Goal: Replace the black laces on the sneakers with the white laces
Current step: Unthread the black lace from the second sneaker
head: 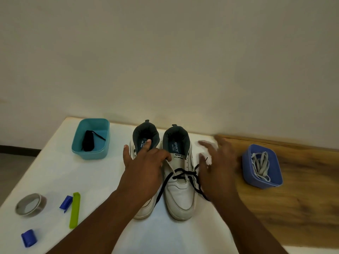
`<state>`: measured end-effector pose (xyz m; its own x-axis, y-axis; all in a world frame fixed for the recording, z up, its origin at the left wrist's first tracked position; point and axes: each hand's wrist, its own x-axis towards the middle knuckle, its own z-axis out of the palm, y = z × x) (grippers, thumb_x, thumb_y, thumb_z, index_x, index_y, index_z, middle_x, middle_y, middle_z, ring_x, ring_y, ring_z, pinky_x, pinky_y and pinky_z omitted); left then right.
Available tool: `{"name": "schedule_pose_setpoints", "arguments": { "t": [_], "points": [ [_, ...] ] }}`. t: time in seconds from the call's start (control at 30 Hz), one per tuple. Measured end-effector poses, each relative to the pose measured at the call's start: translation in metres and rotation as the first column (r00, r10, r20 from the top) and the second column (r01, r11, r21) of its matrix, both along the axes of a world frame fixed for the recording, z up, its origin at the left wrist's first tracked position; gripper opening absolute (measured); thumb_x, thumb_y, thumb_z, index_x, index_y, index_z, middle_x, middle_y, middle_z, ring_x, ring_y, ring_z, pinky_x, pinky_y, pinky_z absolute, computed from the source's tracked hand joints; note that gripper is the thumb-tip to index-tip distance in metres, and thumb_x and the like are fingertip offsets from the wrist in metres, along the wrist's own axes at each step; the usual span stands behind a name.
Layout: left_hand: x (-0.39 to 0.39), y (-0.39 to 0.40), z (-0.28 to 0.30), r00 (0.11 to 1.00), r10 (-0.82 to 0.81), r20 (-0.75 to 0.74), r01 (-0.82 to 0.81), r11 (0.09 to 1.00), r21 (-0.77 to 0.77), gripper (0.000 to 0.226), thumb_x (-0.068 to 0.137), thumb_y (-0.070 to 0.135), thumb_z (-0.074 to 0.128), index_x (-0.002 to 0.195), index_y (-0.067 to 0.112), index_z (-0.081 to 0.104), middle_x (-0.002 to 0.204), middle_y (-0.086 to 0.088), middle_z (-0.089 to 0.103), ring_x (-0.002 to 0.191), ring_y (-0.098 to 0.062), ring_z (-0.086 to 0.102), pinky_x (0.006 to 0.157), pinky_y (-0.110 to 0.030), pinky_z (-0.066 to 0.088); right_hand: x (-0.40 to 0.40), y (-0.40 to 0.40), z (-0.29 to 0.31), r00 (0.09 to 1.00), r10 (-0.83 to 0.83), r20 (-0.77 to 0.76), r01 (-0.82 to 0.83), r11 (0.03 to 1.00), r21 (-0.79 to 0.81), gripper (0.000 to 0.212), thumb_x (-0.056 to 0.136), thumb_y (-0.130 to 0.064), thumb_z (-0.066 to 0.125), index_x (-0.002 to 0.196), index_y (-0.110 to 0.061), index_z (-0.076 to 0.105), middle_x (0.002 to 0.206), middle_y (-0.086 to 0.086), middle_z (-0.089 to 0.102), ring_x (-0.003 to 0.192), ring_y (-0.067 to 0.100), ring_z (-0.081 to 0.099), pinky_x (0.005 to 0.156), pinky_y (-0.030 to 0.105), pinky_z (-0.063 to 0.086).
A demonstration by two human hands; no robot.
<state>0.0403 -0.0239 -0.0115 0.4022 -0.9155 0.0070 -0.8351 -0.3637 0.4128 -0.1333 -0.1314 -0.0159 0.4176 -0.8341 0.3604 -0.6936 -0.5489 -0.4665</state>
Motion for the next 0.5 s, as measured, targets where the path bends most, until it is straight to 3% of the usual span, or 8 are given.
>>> {"name": "schedule_pose_setpoints", "arguments": {
  "t": [0.07, 0.13, 0.27, 0.33, 0.4, 0.5],
  "points": [
    [0.000, 0.000, 0.000, 1.000, 0.001, 0.011, -0.001, 1.000, 0.011, 0.029, 0.100, 0.027, 0.050, 0.124, 0.043, 0.054, 0.142, 0.020, 0.053, 0.154, -0.013, 0.011, 0.118, -0.060, -0.009, 0.010, 0.012, -0.009, 0.939, 0.234, -0.250, -0.241, 0.970, 0.002, 0.025, 0.091, -0.029, 0.068, 0.112, -0.042, 0.069, 0.162, 0.002, 0.033, 0.155, 0.033, 0.013, 0.123, 0.055, 0.011],
    [0.000, 0.000, -0.001, 1.000, -0.003, 0.020, 0.002, 1.000, 0.023, 0.030, 0.101, 0.027, 0.050, 0.125, 0.044, 0.052, 0.143, 0.021, 0.051, 0.154, -0.013, 0.011, 0.118, -0.060, -0.009, 0.015, 0.017, -0.016, 0.900, 0.268, -0.345, -0.267, 0.962, 0.051, 0.013, 0.088, -0.027, 0.073, 0.093, -0.039, 0.071, 0.163, 0.004, 0.034, 0.155, 0.036, 0.010, 0.122, 0.056, 0.008],
    [0.001, -0.001, -0.005, 1.000, 0.002, 0.007, -0.002, 1.000, -0.012, 0.034, 0.098, 0.019, 0.053, 0.120, 0.045, 0.053, 0.138, 0.023, 0.055, 0.154, -0.012, 0.013, 0.118, -0.062, -0.007, 0.003, -0.001, -0.004, 0.990, 0.055, -0.126, -0.055, 0.998, 0.006, 0.014, 0.097, -0.018, 0.059, 0.097, -0.029, 0.068, 0.145, 0.005, 0.052, 0.142, 0.036, 0.038, 0.113, 0.058, 0.030],
    [0.002, -0.002, -0.004, 1.000, -0.006, 0.006, 0.006, 0.999, -0.031, 0.033, 0.097, 0.019, 0.054, 0.119, 0.044, 0.055, 0.136, 0.022, 0.056, 0.153, -0.013, 0.016, 0.118, -0.062, -0.006, -0.001, -0.006, 0.000, 0.991, 0.062, -0.118, -0.060, 0.998, 0.018, 0.016, 0.100, -0.023, 0.057, 0.107, -0.033, 0.068, 0.152, 0.005, 0.045, 0.148, 0.038, 0.027, 0.114, 0.057, 0.028],
    [0.002, -0.003, -0.003, 1.000, -0.005, 0.011, 0.006, 0.999, -0.044, 0.031, 0.098, 0.020, 0.053, 0.118, 0.044, 0.056, 0.135, 0.021, 0.058, 0.153, -0.013, 0.017, 0.118, -0.062, -0.005, 0.005, 0.001, -0.007, 0.959, 0.180, -0.219, -0.165, 0.983, 0.085, 0.024, 0.098, -0.031, 0.064, 0.118, -0.044, 0.066, 0.165, 0.002, 0.027, 0.156, 0.036, 0.004, 0.121, 0.054, 0.013],
    [0.004, 0.001, -0.006, 1.000, 0.010, 0.016, -0.010, 0.999, -0.039, 0.032, 0.098, 0.018, 0.052, 0.117, 0.044, 0.055, 0.132, 0.020, 0.058, 0.154, -0.014, 0.016, 0.118, -0.063, -0.005, 0.016, 0.016, -0.023, 0.914, 0.292, -0.281, -0.259, 0.954, 0.149, 0.010, 0.095, -0.038, 0.066, 0.102, -0.045, 0.069, 0.168, -0.001, 0.019, 0.156, 0.033, -0.006, 0.123, 0.054, 0.003]
  ]
}}
